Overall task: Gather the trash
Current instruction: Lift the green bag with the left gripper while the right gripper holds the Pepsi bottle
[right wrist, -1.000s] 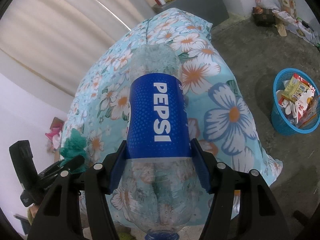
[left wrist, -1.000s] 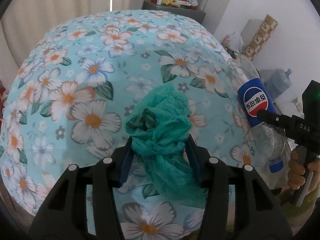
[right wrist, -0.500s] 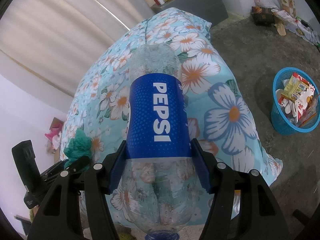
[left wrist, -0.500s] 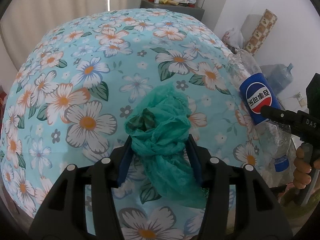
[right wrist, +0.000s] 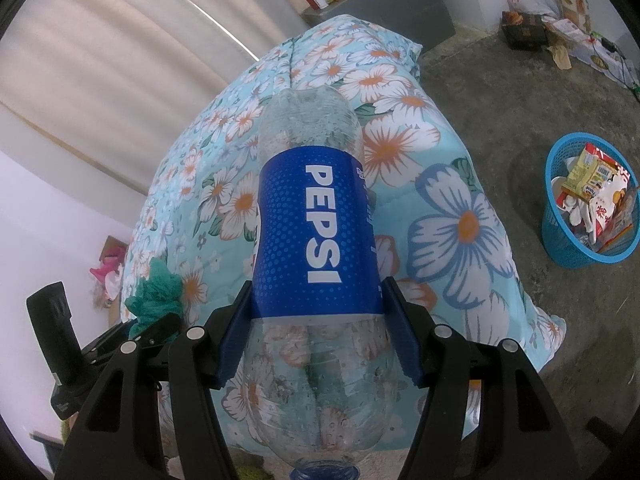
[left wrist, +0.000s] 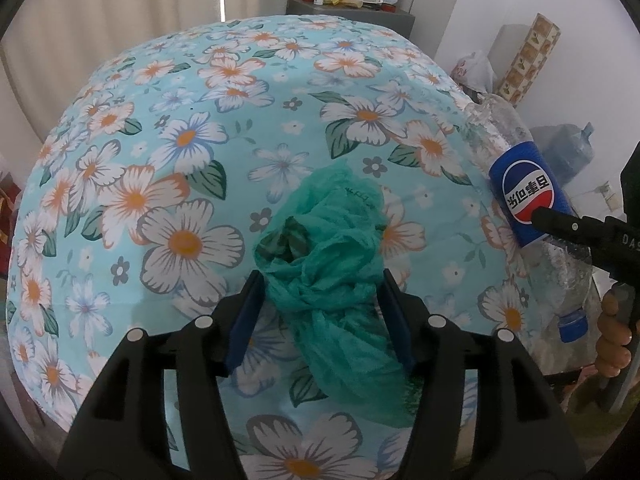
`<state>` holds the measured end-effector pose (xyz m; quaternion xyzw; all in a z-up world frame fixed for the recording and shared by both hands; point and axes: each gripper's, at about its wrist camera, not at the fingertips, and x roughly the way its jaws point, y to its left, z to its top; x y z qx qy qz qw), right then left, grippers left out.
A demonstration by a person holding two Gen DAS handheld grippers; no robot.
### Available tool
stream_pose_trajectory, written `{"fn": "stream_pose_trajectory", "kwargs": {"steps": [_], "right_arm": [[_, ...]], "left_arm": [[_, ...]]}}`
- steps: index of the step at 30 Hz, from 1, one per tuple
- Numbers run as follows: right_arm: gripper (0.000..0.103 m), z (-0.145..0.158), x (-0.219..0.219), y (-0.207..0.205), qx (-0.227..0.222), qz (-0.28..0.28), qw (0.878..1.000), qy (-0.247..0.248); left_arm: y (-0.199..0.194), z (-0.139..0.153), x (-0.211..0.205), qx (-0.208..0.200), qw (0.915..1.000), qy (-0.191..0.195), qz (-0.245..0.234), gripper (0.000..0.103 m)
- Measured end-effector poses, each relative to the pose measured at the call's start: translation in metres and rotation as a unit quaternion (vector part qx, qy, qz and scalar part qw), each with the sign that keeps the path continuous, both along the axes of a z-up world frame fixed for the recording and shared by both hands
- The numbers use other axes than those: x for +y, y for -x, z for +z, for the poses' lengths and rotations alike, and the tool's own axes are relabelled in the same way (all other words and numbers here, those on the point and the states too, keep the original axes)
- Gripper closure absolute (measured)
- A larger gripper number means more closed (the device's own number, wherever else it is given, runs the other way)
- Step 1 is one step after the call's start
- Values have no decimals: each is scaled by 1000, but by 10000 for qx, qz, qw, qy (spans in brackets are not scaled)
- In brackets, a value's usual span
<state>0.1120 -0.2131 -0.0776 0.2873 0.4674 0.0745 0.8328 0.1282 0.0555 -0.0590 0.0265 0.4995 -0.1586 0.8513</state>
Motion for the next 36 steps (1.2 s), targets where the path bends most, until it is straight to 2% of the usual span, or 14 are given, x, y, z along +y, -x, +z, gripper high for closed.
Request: {"fn": "stream_pose_trajectory", "kwargs": {"steps": [11,23,29,36], "right_arm": [[42,0,-1,0,4,5,10000,-2],[41,-3,-4,-1,35,87,9999,-122],[41,-1,-1,-2,81,186,9998,-19],[40,2,8,-3,225,390,9987,240]], "left_arm": [[0,-1,-2,-11,10000,-36,-1,45],[0,-7,-9,-114,9995,-285,90,42],[-3,-9,-13,-203,9988,-415,136,42],[-3,-9,-16,-313,9981,-493,184,48]]}}
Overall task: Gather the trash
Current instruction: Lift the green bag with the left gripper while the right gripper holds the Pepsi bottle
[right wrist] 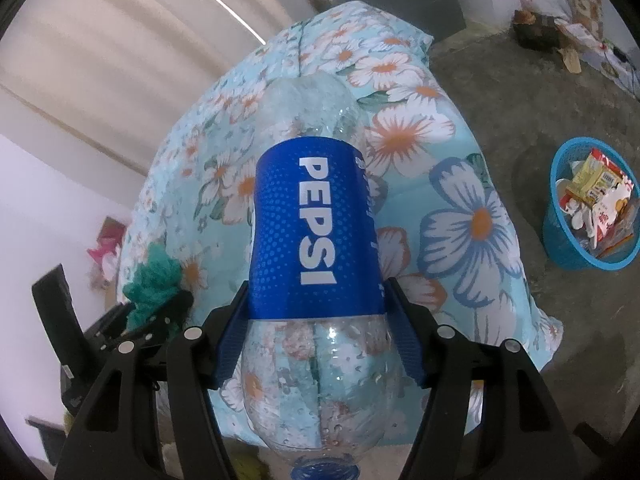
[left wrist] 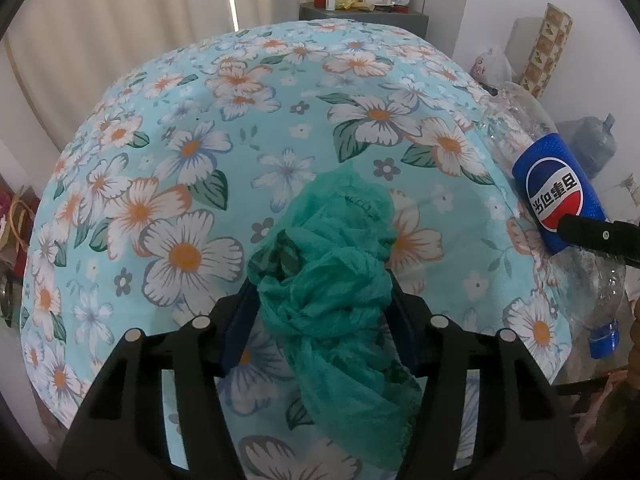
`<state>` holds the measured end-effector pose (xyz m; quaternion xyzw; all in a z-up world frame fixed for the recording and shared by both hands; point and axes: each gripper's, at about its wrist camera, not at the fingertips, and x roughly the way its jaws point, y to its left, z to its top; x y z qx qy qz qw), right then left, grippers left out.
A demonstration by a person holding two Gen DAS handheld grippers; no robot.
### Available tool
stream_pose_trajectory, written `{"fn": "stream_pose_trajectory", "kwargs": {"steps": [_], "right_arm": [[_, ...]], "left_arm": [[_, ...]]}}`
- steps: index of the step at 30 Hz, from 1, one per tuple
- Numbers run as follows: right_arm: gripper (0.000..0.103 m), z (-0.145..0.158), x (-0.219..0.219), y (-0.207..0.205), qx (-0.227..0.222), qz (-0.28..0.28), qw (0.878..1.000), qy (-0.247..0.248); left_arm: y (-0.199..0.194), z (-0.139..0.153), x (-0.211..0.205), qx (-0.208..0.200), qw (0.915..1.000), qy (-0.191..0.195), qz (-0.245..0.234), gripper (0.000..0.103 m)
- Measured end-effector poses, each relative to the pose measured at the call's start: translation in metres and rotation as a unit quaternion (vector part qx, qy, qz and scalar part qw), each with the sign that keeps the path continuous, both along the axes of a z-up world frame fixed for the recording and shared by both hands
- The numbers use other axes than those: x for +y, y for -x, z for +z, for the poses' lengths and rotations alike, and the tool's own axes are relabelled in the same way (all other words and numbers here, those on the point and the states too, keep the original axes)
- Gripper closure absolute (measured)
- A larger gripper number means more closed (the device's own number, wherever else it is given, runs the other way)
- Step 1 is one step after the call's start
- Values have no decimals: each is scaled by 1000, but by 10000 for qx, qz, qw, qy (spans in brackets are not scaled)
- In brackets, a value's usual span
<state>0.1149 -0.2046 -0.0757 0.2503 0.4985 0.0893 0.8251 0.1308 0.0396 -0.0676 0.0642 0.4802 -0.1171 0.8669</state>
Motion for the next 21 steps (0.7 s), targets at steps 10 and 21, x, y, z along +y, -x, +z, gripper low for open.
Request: {"fn": "stream_pose_trajectory", "kwargs": {"steps": [10,21], "right_arm": [[39,0,9,-3,66,136,9997,202],[40,0,0,1,11,78,10000,-60]], "left_arm": [[3,1,-2,-136,9998,-92,-70,55],[7,4,-5,-223,9996,-151,-93,56]]}}
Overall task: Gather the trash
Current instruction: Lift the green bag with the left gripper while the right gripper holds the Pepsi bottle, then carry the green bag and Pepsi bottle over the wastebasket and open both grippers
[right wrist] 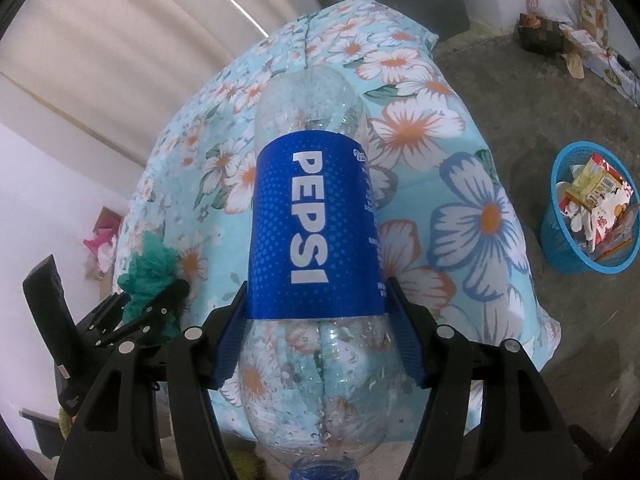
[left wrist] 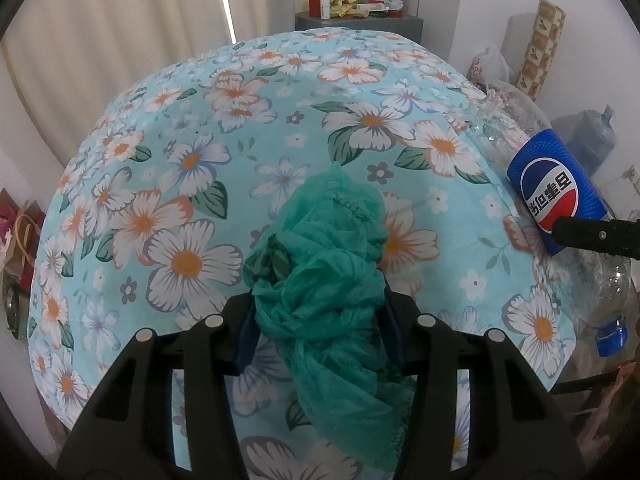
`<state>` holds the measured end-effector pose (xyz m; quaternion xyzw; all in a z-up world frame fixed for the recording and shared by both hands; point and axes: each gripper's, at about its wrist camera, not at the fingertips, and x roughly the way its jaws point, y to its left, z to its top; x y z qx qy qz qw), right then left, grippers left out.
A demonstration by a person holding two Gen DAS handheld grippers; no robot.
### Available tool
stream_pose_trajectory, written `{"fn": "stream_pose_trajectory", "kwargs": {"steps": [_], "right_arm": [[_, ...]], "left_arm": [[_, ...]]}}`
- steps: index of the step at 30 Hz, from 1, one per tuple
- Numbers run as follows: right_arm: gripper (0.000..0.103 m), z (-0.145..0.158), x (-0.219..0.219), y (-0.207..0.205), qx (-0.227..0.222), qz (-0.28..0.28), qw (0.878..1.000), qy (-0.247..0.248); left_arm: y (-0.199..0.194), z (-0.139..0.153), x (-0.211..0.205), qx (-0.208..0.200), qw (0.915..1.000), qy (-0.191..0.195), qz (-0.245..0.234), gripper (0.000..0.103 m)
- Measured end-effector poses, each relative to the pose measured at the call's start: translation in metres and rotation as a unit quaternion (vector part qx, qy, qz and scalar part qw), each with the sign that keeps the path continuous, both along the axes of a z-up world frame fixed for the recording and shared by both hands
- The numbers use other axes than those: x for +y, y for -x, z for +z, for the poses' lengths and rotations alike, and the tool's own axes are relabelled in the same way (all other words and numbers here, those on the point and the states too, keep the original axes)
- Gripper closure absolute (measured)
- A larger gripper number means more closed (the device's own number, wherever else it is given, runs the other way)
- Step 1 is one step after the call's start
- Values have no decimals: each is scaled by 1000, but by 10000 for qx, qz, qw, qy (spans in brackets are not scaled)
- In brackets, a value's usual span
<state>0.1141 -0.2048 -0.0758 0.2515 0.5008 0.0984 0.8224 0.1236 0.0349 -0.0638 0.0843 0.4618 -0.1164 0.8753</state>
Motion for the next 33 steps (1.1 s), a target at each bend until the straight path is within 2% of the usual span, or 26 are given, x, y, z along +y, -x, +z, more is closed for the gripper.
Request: {"fn": "stream_pose_trajectory", "kwargs": {"steps": [4,6,10,13,17,20,22,25,27,28,30,32,33], "right_arm": [[41,1,-8,3,-74,-24,9997,-243],[41,0,-12,5,-152,6,9979,-629],[41,0,-15,7,-216,15,9935,-1118],[41,4,-21,14,-454,-58,9887,-1429],[41,12,-60,34,-857,-459,9786,-1816],[41,17,-102,55,-1142,-988,9701,-1899],[41,17,-142,78,-1287,-1560,9614,-1868],[41,6,-197,113,-1327,-2436,9433,-1822],[41,-8,-229,137,-1228,-3027,9291,-1733],[41,-16,-243,146,-1142,-3285,9223,-1684],[41,-34,-265,160,-948,-3691,9096,-1654],[41,-53,-283,169,-781,-3952,8992,-1708],[41,-63,-290,173,-701,-4063,8938,-1766]], "left_arm": [[2,4,-2,-122,9999,-49,-17,57],[3,9,-1,-199,9998,15,-35,57],[2,26,4,-387,9984,390,-137,57],[-5,38,-4,-413,9970,584,-285,57],[-13,57,-33,-408,9940,763,-664,57],[-19,75,-73,-374,9870,1054,-1157,57],[-27,83,-107,-183,9791,1327,-1530,57],[-41,88,-162,122,9671,1530,-2029,57],[-49,85,-201,307,9605,1491,-2331,57],[-56,81,-232,493,9534,1505,-2568,57],[-67,70,-270,815,9472,1466,-2734,57],[-85,46,-322,1301,9383,1339,-2911,55],[-94,31,-347,1528,9368,1201,-2908,55]]}}
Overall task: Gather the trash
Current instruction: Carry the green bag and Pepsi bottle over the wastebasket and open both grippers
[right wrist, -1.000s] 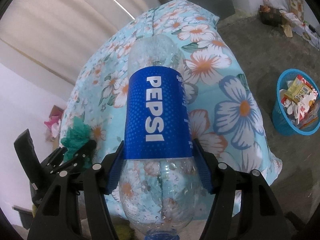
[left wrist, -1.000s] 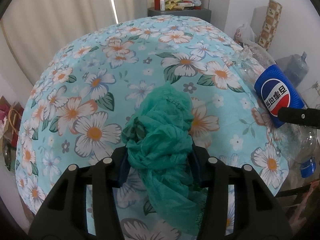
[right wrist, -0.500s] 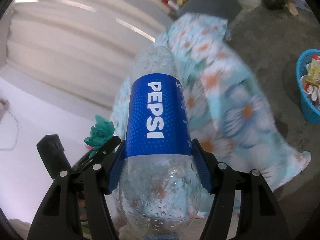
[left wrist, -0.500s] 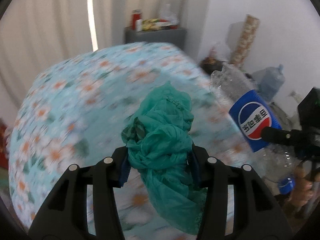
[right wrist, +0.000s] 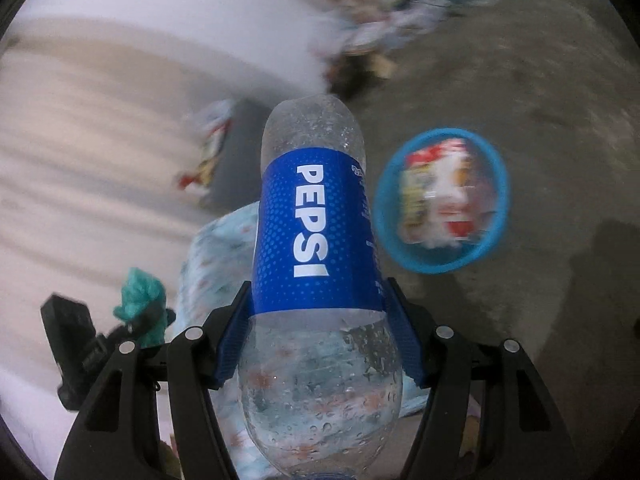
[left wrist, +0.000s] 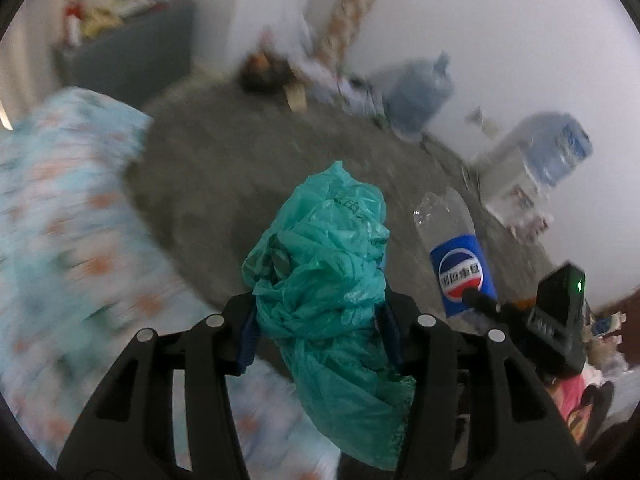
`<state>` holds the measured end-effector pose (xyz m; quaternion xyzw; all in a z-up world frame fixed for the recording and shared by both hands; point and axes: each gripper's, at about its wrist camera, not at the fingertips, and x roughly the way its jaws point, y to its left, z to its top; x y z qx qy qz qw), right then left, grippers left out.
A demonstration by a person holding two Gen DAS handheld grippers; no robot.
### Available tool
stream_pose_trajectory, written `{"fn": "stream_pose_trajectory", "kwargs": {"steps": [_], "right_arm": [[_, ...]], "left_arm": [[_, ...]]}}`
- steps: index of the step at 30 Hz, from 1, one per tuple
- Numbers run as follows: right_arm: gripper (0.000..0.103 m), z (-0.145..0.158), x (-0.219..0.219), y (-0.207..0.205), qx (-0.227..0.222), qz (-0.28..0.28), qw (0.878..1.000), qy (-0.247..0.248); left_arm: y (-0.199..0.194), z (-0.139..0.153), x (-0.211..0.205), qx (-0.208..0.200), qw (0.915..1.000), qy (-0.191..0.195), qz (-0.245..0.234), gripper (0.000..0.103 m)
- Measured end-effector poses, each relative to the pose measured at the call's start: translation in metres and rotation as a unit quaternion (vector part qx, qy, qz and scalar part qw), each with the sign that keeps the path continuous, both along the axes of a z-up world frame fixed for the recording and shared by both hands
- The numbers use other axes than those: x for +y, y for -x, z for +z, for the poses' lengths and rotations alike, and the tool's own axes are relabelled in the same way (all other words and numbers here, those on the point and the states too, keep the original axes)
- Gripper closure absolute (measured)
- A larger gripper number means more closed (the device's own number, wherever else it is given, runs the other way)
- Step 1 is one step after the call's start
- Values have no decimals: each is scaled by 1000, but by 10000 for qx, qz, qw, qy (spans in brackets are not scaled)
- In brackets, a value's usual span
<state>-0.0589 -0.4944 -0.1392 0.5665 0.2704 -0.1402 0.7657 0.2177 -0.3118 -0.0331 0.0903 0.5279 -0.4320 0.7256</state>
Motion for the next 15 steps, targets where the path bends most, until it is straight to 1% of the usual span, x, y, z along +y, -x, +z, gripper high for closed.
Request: {"fn": "stream_pose_trajectory", "kwargs": {"steps": [2,3,4,6,10,12,13,14,15], "right_arm": [[41,-14,-8,4,52,-113,9998,-150],[41,-23,-10,7,88,-152,9996,-212],[41,-28,-13,9,120,-176,9995,-251],[41,-36,-17,9,176,-210,9991,-321],[40,-48,-26,8,238,-327,9982,-434],[40,-52,-30,10,271,-393,9978,-463],[40,-54,-31,12,273,-414,9976,-481],[40,-56,-31,13,278,-429,9974,-499],[40,-57,-32,15,303,-443,9972,-513]], "left_arm": [[-14,-27,-39,213,9993,-288,-96,55],[-18,-39,-52,255,9987,-419,-106,55],[-25,-56,-72,291,9977,-609,-118,55],[-39,-92,-104,536,9943,-920,-80,55],[-54,-147,-146,811,9887,-1256,67,55],[-59,-173,-161,991,9865,-1295,175,46],[-63,-188,-168,1140,9847,-1294,257,35],[-66,-201,-173,1248,9830,-1297,361,33],[-69,-213,-176,1341,9812,-1303,483,33]]}}
